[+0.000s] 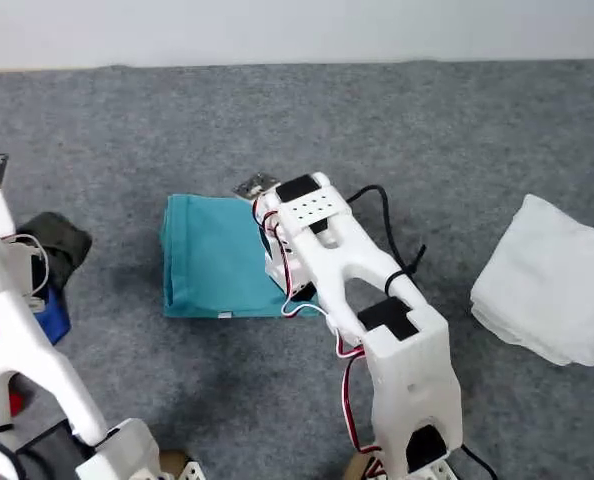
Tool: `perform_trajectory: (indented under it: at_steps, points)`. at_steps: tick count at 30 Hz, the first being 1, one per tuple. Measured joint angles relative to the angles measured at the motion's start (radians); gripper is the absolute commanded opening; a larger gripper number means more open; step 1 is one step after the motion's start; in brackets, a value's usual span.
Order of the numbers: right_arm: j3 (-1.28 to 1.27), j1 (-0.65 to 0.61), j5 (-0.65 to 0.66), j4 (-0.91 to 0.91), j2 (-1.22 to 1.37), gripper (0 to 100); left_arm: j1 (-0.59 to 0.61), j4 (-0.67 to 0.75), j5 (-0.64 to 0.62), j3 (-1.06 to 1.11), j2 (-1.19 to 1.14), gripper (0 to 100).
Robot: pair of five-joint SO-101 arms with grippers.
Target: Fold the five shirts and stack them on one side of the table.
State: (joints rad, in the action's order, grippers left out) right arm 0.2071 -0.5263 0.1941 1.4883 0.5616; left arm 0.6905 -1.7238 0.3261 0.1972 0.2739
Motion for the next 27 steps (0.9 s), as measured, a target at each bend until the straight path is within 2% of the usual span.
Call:
perform_trajectory:
  at_steps: [3,6,12,17,27]
  points:
    - [0.074,0.000,0.000,0.051,0.002,5.4,0.000,0.000,0.000,0.000,0.000,1]
    - [0.189,-0.006,-0.009,0.124,0.002,15.3,0.000,0.017,0.000,0.000,0.000,1]
    - [0.338,-0.009,-0.196,0.216,0.002,34.0,-0.028,0.032,-0.002,0.000,0.000,1]
    - [0.342,-0.012,-0.278,0.187,0.055,36.0,-0.083,0.032,-0.005,0.000,0.000,1]
    - [0.342,-0.077,-0.293,0.061,0.195,35.6,-0.098,0.032,-0.005,0.000,0.000,1]
